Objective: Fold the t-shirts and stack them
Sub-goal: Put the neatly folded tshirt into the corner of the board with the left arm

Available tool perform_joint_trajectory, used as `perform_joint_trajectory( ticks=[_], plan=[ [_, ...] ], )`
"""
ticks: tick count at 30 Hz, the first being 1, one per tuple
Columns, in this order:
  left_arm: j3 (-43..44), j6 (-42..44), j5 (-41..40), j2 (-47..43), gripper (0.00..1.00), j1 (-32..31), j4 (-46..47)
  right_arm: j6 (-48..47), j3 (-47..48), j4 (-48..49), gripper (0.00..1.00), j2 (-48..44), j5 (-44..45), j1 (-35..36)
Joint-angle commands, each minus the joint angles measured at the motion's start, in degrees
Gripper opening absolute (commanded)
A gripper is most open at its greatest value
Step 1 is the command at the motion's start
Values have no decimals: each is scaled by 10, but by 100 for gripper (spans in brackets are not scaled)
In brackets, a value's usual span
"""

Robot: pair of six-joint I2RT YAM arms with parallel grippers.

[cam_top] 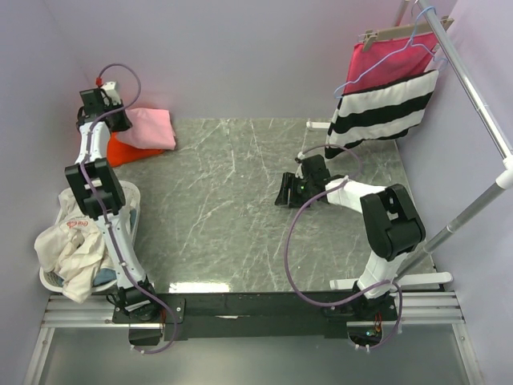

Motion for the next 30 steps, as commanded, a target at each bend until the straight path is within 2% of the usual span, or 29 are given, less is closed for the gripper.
perform_joint_trajectory(
  ticks=[1,5,6,7,9,10,12,16,20,22,25,30],
  plan=[
    [12,14,-22,-39,1,29,19,-1,22,3,67,24,-15,5],
    [-8,18,-60,-52,1,34,12,-2,26,3,67,35,-24,7],
    [-21,10,-64,-66,9,35,31,-3,27,3,67,37,-26,7],
    [-34,4,-74,-71,29,35,40,-3,26,4,66,38,-27,7],
    [-53,-5,-84,-69,79,34,43,-2,25,8,67,40,-31,7],
    [-49,-4,-96,-63,83,34,28,-3,26,8,67,44,-31,8],
    [-34,-24,-108,-48,99,34,14,-4,28,5,67,44,-33,9],
    [-61,-41,-136,-77,99,29,31,-8,25,5,67,40,-31,10],
    [-176,-60,-147,-198,99,10,127,-4,21,15,67,37,-30,10],
    [-211,-72,-141,-235,99,-4,139,-1,18,20,67,31,-23,11],
    [-254,-98,-124,-298,99,-43,146,-2,13,25,67,17,-13,13],
    [-363,-142,-125,-407,99,-151,184,-21,2,17,68,-38,40,25]
  ],
)
